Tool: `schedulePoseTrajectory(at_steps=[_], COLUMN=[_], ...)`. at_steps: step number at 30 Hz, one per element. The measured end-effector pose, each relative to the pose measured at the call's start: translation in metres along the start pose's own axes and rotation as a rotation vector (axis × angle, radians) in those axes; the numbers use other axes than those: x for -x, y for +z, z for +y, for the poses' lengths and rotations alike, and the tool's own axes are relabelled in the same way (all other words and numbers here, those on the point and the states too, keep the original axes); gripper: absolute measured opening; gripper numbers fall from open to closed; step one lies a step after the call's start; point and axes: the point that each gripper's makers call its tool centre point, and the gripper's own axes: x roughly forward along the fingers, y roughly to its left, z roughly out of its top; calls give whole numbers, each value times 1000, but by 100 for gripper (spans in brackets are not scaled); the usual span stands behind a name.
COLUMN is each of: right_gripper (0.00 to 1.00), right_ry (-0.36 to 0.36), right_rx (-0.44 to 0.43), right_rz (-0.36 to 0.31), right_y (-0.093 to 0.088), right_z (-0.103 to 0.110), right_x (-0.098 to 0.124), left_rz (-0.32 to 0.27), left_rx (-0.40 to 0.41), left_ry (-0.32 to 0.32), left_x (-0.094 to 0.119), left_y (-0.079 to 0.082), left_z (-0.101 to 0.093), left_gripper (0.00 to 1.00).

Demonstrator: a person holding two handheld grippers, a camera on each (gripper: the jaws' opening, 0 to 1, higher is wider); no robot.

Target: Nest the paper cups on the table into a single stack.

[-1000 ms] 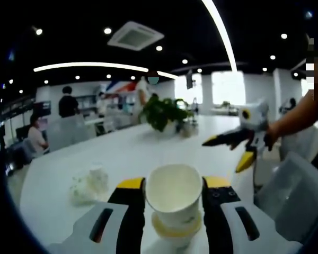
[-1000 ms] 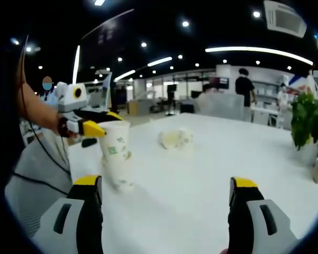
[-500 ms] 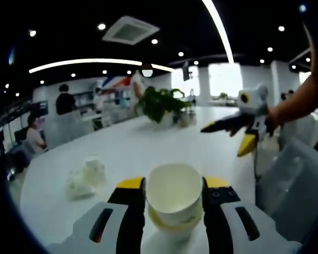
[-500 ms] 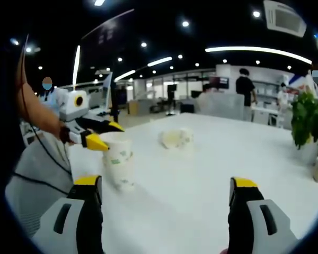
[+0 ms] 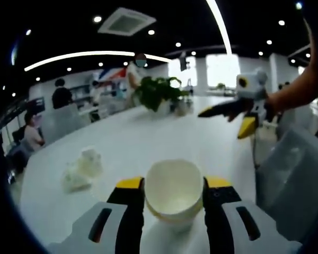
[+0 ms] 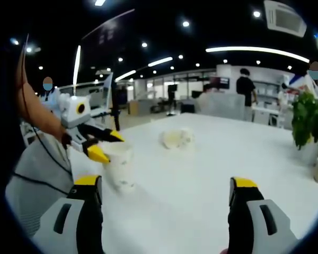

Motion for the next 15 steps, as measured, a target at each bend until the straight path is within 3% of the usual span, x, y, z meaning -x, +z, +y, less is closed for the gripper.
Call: schedulePoseTrajectory(at_steps=[3, 15], right_gripper=[98, 98], right_ry=[1, 8], right_rx=[-1, 0], right_rz=[-1, -2], right_y=[1, 2], right_z=[0, 3], right_x=[-1, -3], left_rz=[31, 29], left_rx=[-38, 26], left_ry=[-6, -16], left_x=[-1, 0], left_y=[-6, -8], left_z=[-2, -1], left_gripper=[42, 49])
